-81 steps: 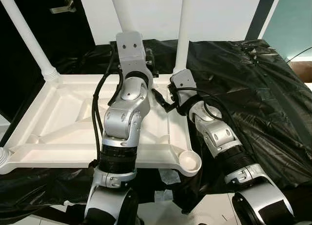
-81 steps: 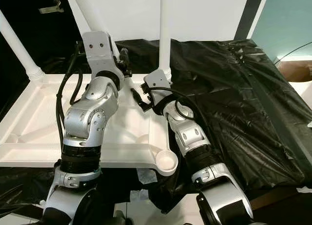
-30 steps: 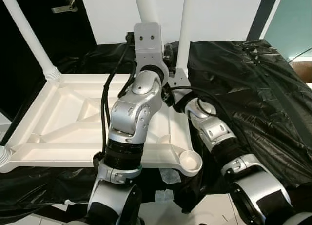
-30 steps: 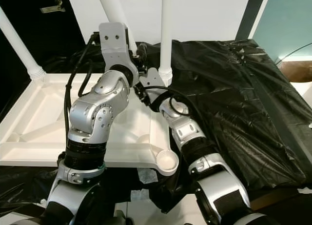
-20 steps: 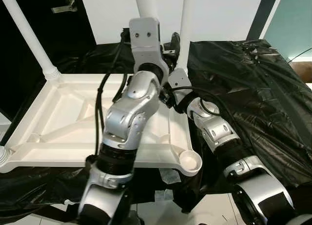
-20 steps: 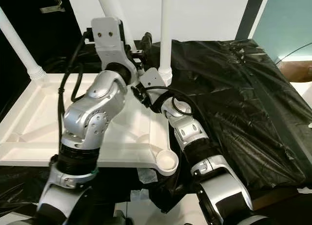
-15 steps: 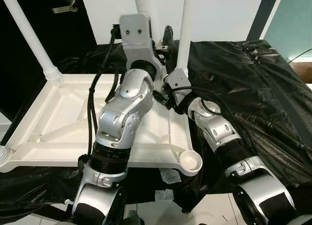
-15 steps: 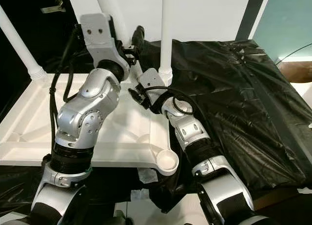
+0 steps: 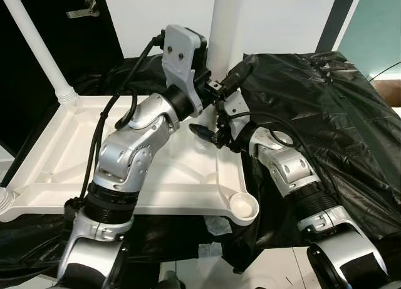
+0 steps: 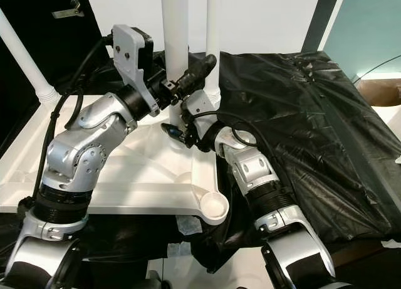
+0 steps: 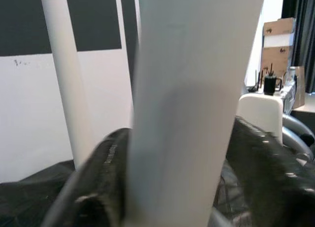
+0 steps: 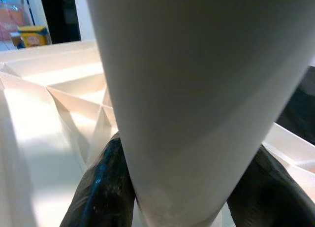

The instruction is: Building children table

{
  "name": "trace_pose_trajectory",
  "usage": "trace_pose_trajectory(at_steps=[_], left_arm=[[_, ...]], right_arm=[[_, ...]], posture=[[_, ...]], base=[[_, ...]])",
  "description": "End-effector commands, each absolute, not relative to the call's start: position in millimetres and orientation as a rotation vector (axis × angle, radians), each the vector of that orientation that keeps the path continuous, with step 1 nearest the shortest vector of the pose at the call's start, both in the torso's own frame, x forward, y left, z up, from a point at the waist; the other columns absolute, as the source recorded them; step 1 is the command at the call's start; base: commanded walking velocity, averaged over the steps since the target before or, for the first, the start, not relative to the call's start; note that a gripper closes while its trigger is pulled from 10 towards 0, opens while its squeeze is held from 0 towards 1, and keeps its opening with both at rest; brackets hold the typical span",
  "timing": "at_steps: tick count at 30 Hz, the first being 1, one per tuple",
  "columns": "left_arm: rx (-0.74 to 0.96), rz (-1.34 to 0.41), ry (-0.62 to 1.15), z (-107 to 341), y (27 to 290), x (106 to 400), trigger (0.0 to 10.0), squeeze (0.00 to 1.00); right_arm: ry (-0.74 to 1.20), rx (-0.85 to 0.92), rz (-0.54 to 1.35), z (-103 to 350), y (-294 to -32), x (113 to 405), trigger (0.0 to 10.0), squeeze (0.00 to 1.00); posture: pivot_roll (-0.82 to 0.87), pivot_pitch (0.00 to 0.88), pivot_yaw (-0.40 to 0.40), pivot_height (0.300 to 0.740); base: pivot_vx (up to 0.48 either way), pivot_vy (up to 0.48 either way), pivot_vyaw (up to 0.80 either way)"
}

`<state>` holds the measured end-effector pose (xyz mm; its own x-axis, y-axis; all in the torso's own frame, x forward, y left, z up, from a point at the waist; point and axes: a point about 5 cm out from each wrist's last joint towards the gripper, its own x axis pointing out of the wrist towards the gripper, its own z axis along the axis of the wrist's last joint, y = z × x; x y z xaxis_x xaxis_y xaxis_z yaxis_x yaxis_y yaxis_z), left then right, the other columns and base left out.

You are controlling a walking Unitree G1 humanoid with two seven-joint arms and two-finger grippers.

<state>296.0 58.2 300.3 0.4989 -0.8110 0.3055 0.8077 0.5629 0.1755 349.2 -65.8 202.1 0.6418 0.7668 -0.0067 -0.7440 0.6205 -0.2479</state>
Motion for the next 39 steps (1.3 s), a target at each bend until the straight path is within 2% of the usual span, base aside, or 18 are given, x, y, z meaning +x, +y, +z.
trace_pose_trajectory(at_steps=[1,2,7,14,15,17,18,19,20,24,25,27,28,29,31,33,37,39], left_arm=[[0.026,-1.068,-0.384,300,54,290,8.5,0.0],[0.029,-1.056,-0.383,299,55,292,0.0,0.0],[0.064,-0.977,-0.378,297,58,301,0.0,0.0],[0.099,-0.956,-0.374,296,63,309,0.0,0.0],[0.111,-0.934,-0.367,296,65,312,10.0,0.0],[0.11,-0.893,-0.348,296,65,317,10.0,0.0],[0.108,-0.853,-0.331,295,66,320,10.0,0.0],[0.108,-0.853,-0.331,295,66,320,10.0,0.0],[0.102,-0.811,-0.322,296,66,322,10.0,0.0],[0.075,-0.773,-0.309,297,66,325,10.0,0.0],[0.049,-0.741,-0.295,297,65,326,10.0,0.0],[0.049,-0.741,-0.295,297,65,326,10.0,0.0],[0.015,-0.692,-0.273,297,65,330,10.0,0.0],[-0.018,-0.615,-0.25,298,66,335,10.0,0.0],[-0.018,-0.615,-0.25,298,66,335,10.0,0.0],[-0.093,-0.498,-0.227,302,69,343,10.0,0.0],[-0.114,-0.467,-0.225,303,70,345,10.0,0.0],[-0.159,-0.387,-0.204,306,72,349,10.0,0.0]], right_arm=[[-0.119,-0.214,0.875,206,-66,348,10.0,0.0],[-0.114,-0.219,0.878,206,-67,348,10.0,0.0],[-0.112,-0.214,0.895,207,-67,346,10.0,0.0],[-0.104,-0.208,0.901,207,-66,344,10.0,0.0],[-0.098,-0.203,0.895,207,-67,344,10.0,0.0],[-0.088,-0.175,0.882,207,-68,345,10.0,0.0],[-0.082,-0.157,0.865,206,-69,346,10.0,0.69],[-0.082,-0.157,0.865,206,-69,346,10.0,0.69],[-0.083,-0.141,0.851,207,-70,347,10.0,1.0],[-0.101,-0.141,0.831,208,-71,348,10.0,1.0],[-0.117,-0.144,0.817,210,-71,348,10.0,0.17],[-0.117,-0.144,0.817,210,-71,348,10.0,0.17],[-0.132,-0.144,0.801,211,-69,348,10.0,0.0],[-0.145,-0.141,0.786,212,-66,348,10.0,0.0],[-0.145,-0.141,0.786,212,-66,348,10.0,0.0],[-0.157,-0.131,0.767,210,-58,347,10.0,0.0],[-0.158,-0.129,0.762,210,-56,347,10.0,0.0],[-0.162,-0.121,0.742,208,-50,347,10.0,0.0]], posture=[[0.1,0.009,0.023,0.74],[0.1,0.007,0.024,0.74],[0.1,0.001,0.027,0.74],[0.1,0.0,0.028,0.74],[0.1,0.0,0.029,0.74],[0.1,0.0,0.031,0.74],[0.1,0.0,0.031,0.74],[0.1,0.0,0.031,0.74],[0.1,0.0,0.033,0.74],[0.1,0.0,0.034,0.74],[0.1,0.0,0.034,0.74],[0.1,0.0,0.034,0.74],[0.11,0.002,0.033,0.74],[0.11,0.004,0.031,0.74],[0.11,0.004,0.031,0.74],[0.11,0.006,0.029,0.74],[0.11,0.006,0.029,0.74],[0.12,0.012,0.026,0.74]], base=[[0.0,0.0,0.0],[0.0,0.0,0.0],[0.0,0.0,0.0],[0.0,0.0,0.0],[0.0,0.0,0.0],[0.0,0.0,0.0],[0.0,0.0,0.0],[0.0,0.0,0.0],[0.0,0.0,0.0],[0.0,0.0,0.0],[0.0,0.0,0.0],[0.0,0.0,0.0],[0.0,0.0,0.0],[0.0,0.0,0.0],[0.0,0.0,0.0],[0.0,0.0,0.0],[0.0,0.0,0.0],[0.0,0.0,0.0]])
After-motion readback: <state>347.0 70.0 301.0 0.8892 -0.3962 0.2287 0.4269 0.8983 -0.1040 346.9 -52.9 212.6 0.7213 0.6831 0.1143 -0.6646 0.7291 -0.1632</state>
